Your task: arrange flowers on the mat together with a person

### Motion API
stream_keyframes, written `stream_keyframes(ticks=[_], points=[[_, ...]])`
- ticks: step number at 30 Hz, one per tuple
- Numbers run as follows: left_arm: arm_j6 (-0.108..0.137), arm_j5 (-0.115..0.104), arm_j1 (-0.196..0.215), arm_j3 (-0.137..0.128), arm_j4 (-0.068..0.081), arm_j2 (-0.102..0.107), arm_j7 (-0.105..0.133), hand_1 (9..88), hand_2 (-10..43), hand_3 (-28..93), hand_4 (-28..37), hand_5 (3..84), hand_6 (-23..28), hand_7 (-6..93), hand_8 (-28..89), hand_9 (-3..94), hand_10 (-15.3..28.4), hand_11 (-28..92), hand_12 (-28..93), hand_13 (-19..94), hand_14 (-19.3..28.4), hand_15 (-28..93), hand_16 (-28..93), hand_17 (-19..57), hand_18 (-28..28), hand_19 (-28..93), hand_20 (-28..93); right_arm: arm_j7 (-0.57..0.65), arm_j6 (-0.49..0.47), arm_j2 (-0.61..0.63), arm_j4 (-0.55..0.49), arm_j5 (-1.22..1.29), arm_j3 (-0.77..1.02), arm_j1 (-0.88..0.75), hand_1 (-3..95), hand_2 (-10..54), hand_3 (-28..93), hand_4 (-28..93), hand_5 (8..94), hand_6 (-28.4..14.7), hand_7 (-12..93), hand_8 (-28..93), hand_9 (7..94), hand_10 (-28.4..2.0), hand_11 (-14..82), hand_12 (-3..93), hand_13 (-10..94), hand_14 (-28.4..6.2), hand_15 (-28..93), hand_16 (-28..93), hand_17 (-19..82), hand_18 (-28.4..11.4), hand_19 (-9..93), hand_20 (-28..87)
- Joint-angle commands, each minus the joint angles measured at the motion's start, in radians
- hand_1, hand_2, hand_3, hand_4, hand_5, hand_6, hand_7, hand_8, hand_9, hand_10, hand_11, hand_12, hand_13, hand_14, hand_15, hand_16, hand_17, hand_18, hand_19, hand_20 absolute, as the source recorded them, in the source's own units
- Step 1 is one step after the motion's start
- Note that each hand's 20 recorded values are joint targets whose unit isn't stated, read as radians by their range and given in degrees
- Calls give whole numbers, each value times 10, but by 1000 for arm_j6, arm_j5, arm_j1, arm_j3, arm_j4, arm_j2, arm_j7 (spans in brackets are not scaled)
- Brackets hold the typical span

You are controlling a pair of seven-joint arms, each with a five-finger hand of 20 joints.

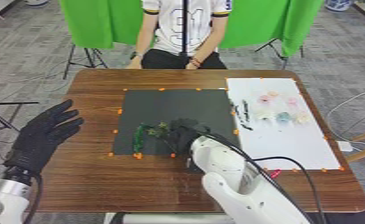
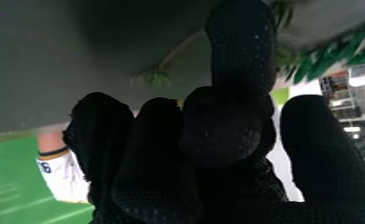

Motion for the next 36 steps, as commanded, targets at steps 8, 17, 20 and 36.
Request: stream_keyframes(ticks=[8, 17, 20, 36], points=[[-4, 2, 2, 4, 8, 1, -3, 261, -2, 704, -248, 345, 47, 155, -77, 311, 130, 188, 191, 254, 162, 283, 27, -72, 234, 464, 115, -13, -32, -36, -8, 45, 0, -20, 62, 290, 667, -210, 892, 6, 444, -87, 937, -84, 572, 356, 888, -80, 785, 340, 595, -225, 932, 722], [1, 3, 17, -10, 2, -5, 1, 260, -1, 705, -247, 346, 47, 158, -78, 311, 129, 189, 192, 254, 162, 283, 27, -73, 235, 465, 116, -5, -4, 10, -26, -3, 52, -25, 73, 271, 683, -202, 891, 6, 441, -85, 937, -84, 568, 354, 886, -80, 782, 340, 593, -226, 932, 720], [0, 4, 20, -13, 0, -8, 3, 261, -2, 705, -248, 346, 47, 158, -78, 311, 130, 189, 191, 254, 162, 284, 28, -73, 235, 466, 116, 3, 4, 37, -63, 10, 97, -43, 74, 265, 690, -202, 891, 6, 441, -85, 937, -83, 569, 355, 887, -80, 782, 339, 592, -226, 932, 721], [10, -10, 79, -57, -28, -36, 33, 261, -1, 705, -248, 346, 48, 157, -78, 310, 131, 187, 191, 254, 161, 284, 26, -73, 234, 466, 116, -277, 60, 91, -207, 1086, 820, -440, 177, 135, 781, -193, 580, -59, 317, -105, 578, -170, 360, 302, 493, -156, 604, 257, 216, -211, 689, 434]])
